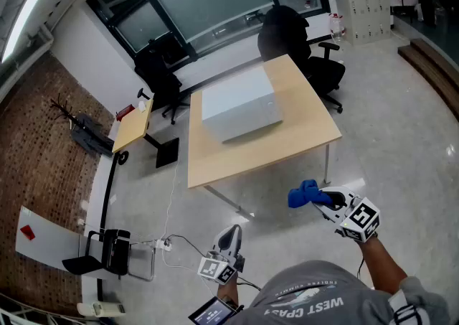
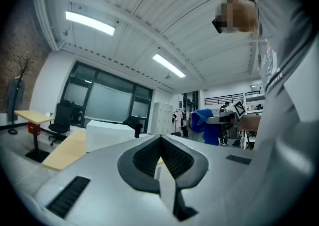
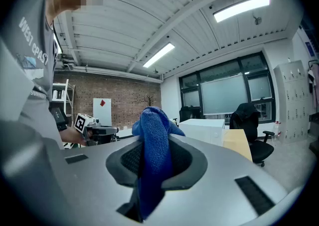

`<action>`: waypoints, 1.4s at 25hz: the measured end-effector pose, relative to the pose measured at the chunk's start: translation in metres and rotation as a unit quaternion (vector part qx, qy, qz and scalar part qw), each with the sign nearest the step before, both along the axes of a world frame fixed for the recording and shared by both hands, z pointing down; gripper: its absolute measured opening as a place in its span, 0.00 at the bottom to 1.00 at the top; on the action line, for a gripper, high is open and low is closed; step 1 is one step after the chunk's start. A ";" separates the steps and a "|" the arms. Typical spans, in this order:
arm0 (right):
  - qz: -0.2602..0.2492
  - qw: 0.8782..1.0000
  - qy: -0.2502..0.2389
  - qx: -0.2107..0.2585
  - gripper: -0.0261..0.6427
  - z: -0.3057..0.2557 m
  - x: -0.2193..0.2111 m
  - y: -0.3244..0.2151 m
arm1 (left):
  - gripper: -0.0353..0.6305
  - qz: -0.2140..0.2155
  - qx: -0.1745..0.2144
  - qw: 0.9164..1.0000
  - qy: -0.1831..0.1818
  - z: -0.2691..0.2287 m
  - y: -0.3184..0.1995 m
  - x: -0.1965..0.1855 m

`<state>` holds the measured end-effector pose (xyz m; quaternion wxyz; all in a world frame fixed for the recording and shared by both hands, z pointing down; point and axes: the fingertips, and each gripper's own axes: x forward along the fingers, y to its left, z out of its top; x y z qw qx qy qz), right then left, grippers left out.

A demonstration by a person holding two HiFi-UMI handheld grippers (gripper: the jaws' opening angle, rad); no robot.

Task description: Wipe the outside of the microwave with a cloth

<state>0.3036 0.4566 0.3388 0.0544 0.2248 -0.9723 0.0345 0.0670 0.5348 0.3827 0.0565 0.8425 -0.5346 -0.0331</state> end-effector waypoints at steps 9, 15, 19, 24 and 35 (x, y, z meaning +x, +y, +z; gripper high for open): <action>0.010 1.000 0.001 0.003 0.15 0.001 -0.036 -0.003 | 0.09 0.017 0.007 1.000 0.001 0.010 -0.010 -0.034; 0.023 1.000 0.008 0.006 0.15 -0.003 -0.089 -0.004 | 0.09 0.024 0.004 1.000 0.011 0.008 -0.010 -0.089; 0.031 0.999 0.008 0.005 0.15 -0.002 -0.109 -0.006 | 0.09 0.033 0.007 0.999 0.017 0.010 -0.008 -0.110; 0.040 0.999 0.004 0.010 0.15 -0.005 -0.139 -0.008 | 0.09 0.045 0.014 0.999 0.020 0.015 -0.006 -0.141; 0.034 0.999 -0.001 -0.001 0.15 -0.016 -0.182 -0.055 | 0.09 0.038 0.011 0.998 0.039 0.016 -0.039 -0.176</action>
